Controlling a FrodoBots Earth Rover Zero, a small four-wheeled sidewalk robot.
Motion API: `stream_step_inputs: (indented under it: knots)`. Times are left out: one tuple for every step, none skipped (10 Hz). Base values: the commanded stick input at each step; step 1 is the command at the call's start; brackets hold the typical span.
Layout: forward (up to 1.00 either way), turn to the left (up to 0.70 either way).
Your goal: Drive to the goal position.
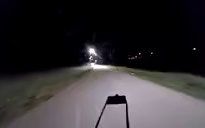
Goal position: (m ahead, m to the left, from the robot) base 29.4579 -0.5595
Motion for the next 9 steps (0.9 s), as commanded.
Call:
stream_step_inputs:
  knots:
    - [0.70,0.00]
    - [0.70,0.00]
    - [0.70,0.00]
    - [0.70,0.00]
    - [0.70,0.00]
    - [0.70,0.00]
    - [0.70,0.01]
    - [0.70,0.01]
    - [0.70,0.02]
